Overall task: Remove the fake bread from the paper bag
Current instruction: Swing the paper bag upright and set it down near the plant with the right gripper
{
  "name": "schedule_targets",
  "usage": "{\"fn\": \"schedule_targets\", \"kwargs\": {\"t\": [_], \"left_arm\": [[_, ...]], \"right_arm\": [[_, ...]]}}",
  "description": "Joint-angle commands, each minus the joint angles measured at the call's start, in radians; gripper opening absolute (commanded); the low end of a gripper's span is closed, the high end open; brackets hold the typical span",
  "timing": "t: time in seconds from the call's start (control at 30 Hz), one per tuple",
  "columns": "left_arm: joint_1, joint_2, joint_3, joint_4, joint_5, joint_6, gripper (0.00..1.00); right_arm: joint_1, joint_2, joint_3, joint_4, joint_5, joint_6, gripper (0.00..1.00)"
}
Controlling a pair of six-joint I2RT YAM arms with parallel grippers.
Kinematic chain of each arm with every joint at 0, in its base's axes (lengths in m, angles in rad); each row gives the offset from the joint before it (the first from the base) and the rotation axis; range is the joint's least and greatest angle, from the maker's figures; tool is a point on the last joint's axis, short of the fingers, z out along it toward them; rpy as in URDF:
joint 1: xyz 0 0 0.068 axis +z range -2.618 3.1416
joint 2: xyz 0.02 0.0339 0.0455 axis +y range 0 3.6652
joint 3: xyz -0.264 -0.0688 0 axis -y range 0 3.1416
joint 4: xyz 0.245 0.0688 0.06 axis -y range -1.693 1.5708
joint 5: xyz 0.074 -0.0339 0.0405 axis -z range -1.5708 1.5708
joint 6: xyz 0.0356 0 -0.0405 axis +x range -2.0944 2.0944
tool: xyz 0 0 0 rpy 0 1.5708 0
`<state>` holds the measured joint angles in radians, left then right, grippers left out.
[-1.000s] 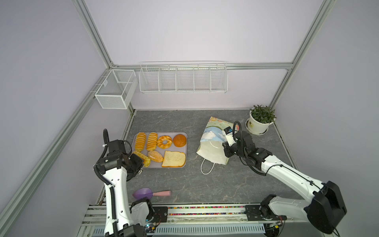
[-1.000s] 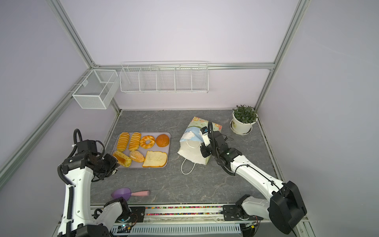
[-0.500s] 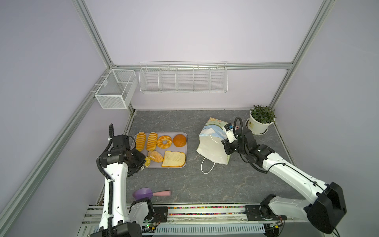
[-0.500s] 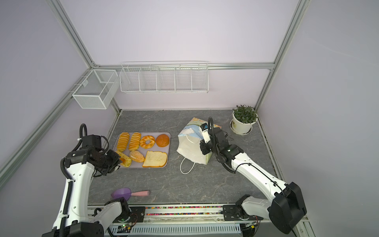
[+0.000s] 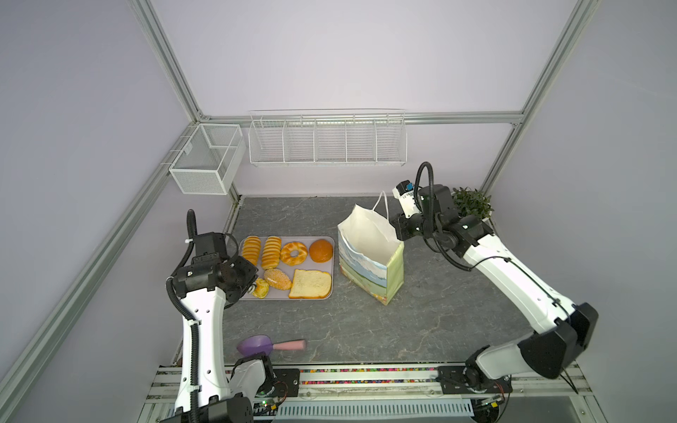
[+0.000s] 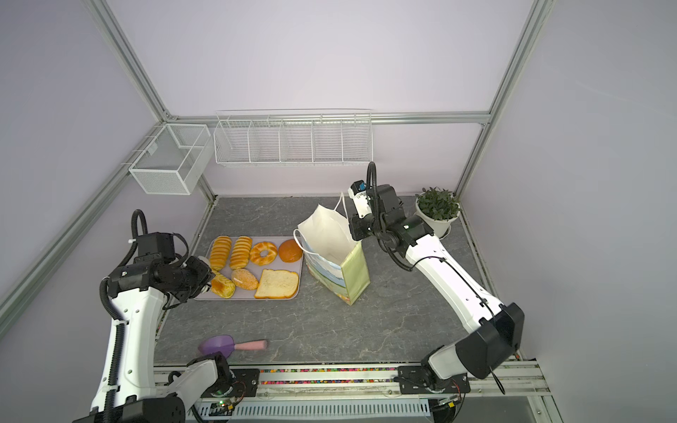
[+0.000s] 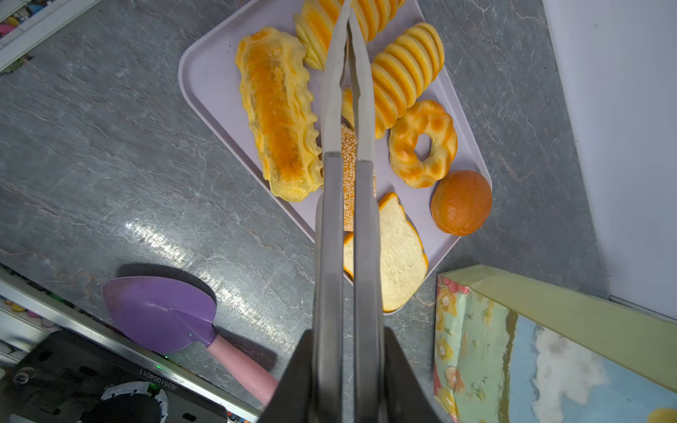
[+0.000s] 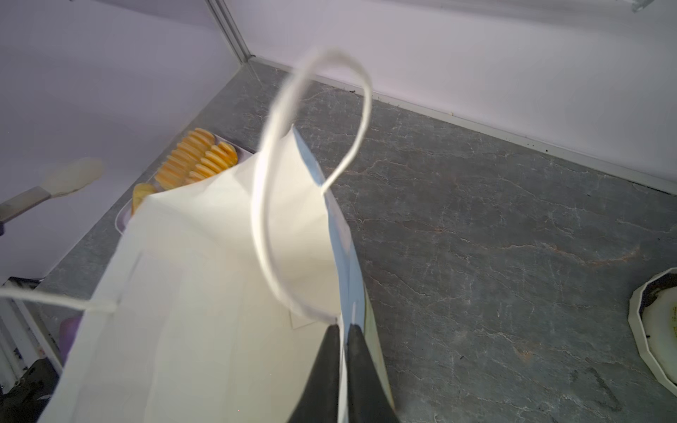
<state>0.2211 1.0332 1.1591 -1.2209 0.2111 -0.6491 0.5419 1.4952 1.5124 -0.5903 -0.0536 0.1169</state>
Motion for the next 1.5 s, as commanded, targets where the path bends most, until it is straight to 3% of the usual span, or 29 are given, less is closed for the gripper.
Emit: {"fn": "schedule_targets", "kwargs": {"t": [0.0, 0.2, 0.6, 0.73, 0.93, 1.2, 1.33, 1.47], "left_arm": [[-0.006, 0.001, 0.007, 0.025, 0.02, 0.048, 0.25], [-0.006, -0.003, 0.013, 0.019, 0.008, 0.083, 0.25], [-0.007, -0.021, -0.007, 0.026, 0.006, 0.088, 0.25], [-0.008, -0.03, -0.011, 0.022, 0.004, 0.091, 0.24], [-0.006, -0.039, -0.018, 0.025, 0.007, 0.089, 0.24], [-0.007, -0.051, -0.016, 0.018, 0.012, 0.095, 0.24], [-0.01, -0.057, -0.022, 0.026, 0.029, 0.091, 0.24], [-0.018, -0.059, -0.022, 0.031, 0.052, 0.089, 0.23]], "right_arm": [[-0.037, 0.088, 0.028, -0.074, -0.005, 0.01, 0.1], [-0.073, 0.161, 0.085, -0.064, 0.022, 0.001, 0.08], [-0.116, 0.133, 0.183, -0.087, 0.081, -0.066, 0.07], [-0.132, 0.106, 0.188, -0.084, 0.046, -0.062, 0.07], [-0.131, 0.056, 0.105, -0.018, -0.095, -0.016, 0.07], [-0.173, -0.007, 0.037, -0.035, -0.12, 0.042, 0.23], [-0.301, -0.051, -0.021, -0.059, -0.212, 0.083, 0.36], [-0.486, -0.051, -0.105, -0.076, -0.374, 0.126, 0.49]]}}
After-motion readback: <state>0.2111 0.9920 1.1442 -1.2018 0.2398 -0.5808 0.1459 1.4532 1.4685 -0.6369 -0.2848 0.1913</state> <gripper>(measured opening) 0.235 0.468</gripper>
